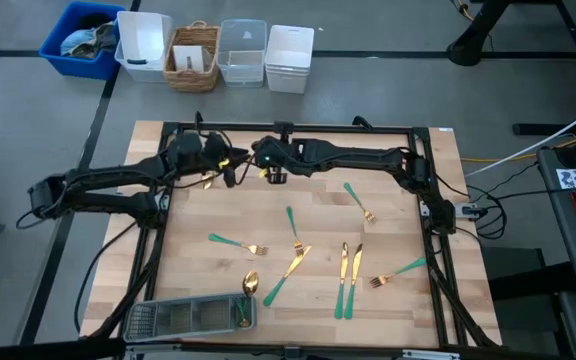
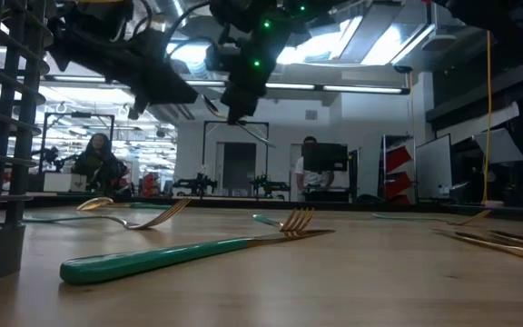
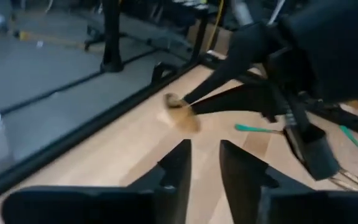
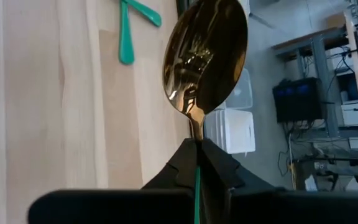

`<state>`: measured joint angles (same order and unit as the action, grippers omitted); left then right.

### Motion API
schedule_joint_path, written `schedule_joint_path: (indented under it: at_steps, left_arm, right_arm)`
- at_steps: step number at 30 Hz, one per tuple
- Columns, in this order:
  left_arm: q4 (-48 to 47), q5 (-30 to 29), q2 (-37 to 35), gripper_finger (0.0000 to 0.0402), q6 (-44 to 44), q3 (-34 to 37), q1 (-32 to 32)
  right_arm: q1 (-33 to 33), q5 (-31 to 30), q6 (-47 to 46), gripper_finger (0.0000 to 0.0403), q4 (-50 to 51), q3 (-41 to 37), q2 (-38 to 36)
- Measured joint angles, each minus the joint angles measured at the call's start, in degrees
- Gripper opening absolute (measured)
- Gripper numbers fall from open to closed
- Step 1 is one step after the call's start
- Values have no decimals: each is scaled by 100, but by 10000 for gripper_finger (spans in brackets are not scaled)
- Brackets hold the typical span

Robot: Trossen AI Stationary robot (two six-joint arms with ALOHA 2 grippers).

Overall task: Sort silverware
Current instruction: Put the right spoon into the cutlery rack

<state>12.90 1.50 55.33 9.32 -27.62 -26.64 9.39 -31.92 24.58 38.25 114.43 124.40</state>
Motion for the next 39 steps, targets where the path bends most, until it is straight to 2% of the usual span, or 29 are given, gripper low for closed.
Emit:
schedule_joint_path:
  at_steps: [4,9,15,20,39]
  left_arm:
    - [42,-76,2,125,-520,0,174]
    - [91,-125,2,146,-203,0,243]
    - [152,-576,0,148,-49,0,239]
    - [295,-637,0,148,-37,0,239]
    - [373,-1465,0,148,409,0,231]
  right_arm:
    - [2,15,-7,11,-161,0,-2]
    - [0,26,-14,11,-466,0,-7]
    - [-4,304,-203,12,-677,0,-7]
    - [-2,447,-258,12,-819,0,-2]
    - [-7,627,-697,12,-910,2,16]
